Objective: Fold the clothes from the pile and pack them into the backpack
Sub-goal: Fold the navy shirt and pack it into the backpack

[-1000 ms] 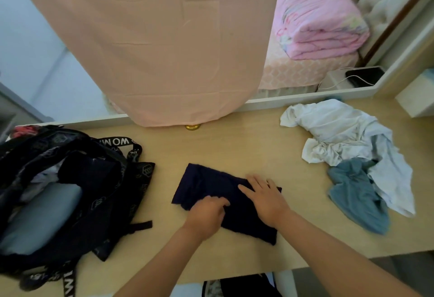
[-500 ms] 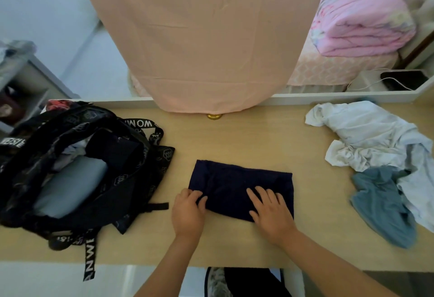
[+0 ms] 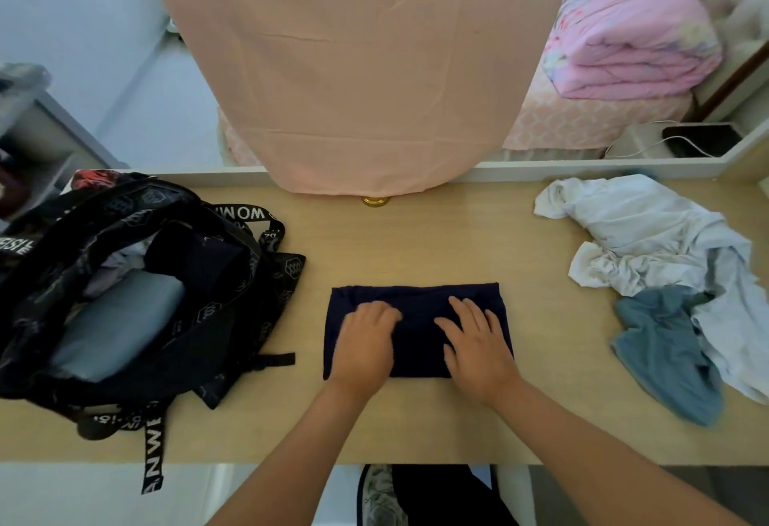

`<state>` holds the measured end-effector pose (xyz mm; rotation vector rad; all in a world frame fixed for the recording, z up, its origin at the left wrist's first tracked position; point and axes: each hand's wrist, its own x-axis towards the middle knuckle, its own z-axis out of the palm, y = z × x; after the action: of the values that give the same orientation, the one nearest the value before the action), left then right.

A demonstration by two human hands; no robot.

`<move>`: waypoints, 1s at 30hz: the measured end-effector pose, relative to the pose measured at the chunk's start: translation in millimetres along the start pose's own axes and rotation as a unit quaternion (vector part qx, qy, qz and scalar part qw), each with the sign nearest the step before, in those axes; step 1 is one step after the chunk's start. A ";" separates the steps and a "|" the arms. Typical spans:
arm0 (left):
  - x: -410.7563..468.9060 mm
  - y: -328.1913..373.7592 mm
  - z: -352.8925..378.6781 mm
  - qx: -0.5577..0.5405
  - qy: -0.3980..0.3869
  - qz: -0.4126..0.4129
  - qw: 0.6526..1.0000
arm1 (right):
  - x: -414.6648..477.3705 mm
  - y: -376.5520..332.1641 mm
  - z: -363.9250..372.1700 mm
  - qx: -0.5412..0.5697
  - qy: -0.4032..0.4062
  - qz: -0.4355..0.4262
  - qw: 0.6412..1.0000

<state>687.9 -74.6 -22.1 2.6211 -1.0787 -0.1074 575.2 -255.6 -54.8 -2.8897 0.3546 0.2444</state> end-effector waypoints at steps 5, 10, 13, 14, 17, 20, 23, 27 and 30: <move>10.5 -26.9 26.5 0.135 -0.203 -0.034 0.969 | 5.9 21.1 4.4 -0.007 -0.097 0.036 0.995; 4.1 -56.7 32.2 0.180 -0.234 -0.060 0.954 | 1.2 39.4 6.7 -0.027 -0.118 0.029 0.992; 2.5 -45.4 32.8 0.203 -0.171 -0.095 0.959 | 1.5 37.8 1.3 -0.039 -0.109 0.033 0.993; 1.0 -37.9 30.4 0.212 -0.139 -0.102 0.962 | 2.4 36.2 -1.3 -0.039 -0.114 0.035 0.992; -8.3 -9.0 26.0 0.171 -0.107 -0.003 0.979 | 7.0 27.2 -5.4 -0.025 -0.107 0.049 0.993; -28.9 7.3 33.9 0.091 -0.175 0.030 0.980 | 7.4 12.9 -8.4 0.009 -0.084 0.075 0.994; -27.4 -15.6 36.3 0.091 -0.206 -0.042 0.974 | -2.1 1.2 -12.2 0.030 -0.096 0.050 0.994; -9.9 -43.6 20.2 0.180 -0.210 -0.098 0.956 | -21.5 -16.3 -14.0 0.028 -0.168 -0.062 0.983; -16.6 -32.4 7.7 0.164 -0.172 -0.053 0.970 | -30.2 -26.4 -5.7 -0.052 -0.137 -0.177 0.973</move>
<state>696.5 -43.2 -40.0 3.0391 -1.1460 -0.4594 553.8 -225.4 -38.4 -2.8963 -0.2270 0.6025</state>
